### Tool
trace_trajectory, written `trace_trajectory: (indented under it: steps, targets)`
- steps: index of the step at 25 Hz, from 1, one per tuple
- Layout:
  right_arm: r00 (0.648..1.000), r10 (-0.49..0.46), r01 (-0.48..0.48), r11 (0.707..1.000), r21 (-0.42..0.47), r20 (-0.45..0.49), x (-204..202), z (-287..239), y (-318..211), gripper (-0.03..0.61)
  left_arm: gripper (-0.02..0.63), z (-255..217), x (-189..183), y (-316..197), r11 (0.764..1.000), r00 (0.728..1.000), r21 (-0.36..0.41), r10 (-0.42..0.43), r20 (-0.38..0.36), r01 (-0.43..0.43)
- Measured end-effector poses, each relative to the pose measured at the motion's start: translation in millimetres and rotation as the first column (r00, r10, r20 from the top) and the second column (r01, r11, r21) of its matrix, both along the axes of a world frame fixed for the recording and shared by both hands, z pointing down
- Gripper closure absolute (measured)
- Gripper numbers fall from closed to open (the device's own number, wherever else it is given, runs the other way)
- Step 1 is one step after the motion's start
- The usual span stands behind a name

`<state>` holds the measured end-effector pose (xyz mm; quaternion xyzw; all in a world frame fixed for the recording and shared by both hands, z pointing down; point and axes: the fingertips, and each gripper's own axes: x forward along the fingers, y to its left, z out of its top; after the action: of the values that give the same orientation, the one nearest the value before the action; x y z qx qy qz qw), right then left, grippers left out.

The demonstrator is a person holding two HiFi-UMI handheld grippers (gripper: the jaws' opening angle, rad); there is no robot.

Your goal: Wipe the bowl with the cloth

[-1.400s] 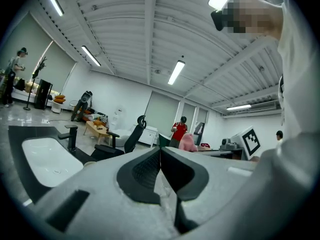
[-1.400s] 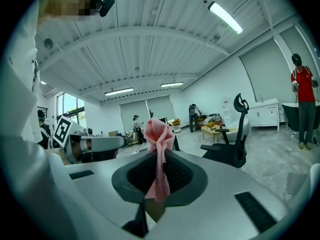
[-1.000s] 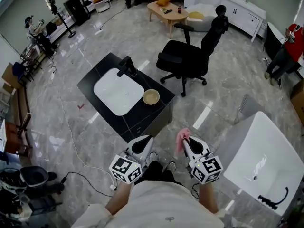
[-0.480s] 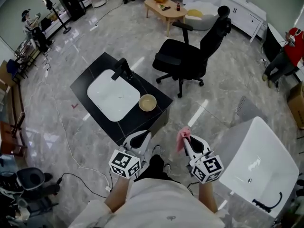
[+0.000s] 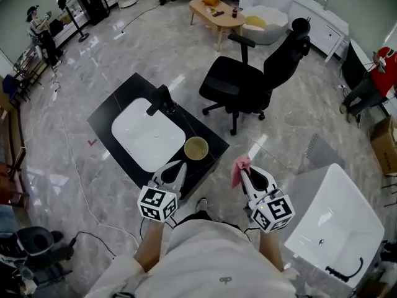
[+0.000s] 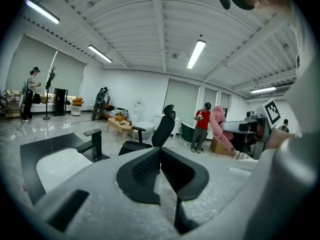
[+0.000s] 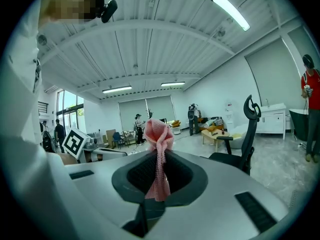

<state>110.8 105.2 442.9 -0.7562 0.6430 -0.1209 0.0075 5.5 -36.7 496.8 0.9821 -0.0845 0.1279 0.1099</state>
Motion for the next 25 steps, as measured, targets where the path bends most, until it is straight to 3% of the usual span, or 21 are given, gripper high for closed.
trace_trajectory:
  steps: [9,17,20,25]
  targets:
    - [1.0,-0.028,0.028,1.0,-0.012,-0.004,18.9,-4.5,-54.1,0.552,0.6,6.0,21.4,-40.2,1.0,1.0,0.009,-0.001,0.031,0.001]
    - [0.982,-0.187,0.187,0.982,-0.028,0.017,48.4,-1.0,-117.0,0.552,0.6,16.8,29.9,-71.0,0.988,0.987,-0.032,-0.148,0.062,0.15]
    - [0.955,-0.296,0.296,0.955,-0.03,0.01,58.0,-4.6,-143.5,0.552,0.6,22.4,30.0,-85.8,0.961,0.962,-0.062,-0.266,0.067,0.27]
    - [0.897,-0.442,0.442,0.897,-0.025,0.004,74.1,-5.3,-177.9,0.552,0.598,29.9,26.5,-101.1,0.892,0.897,-0.095,-0.435,0.076,0.441]
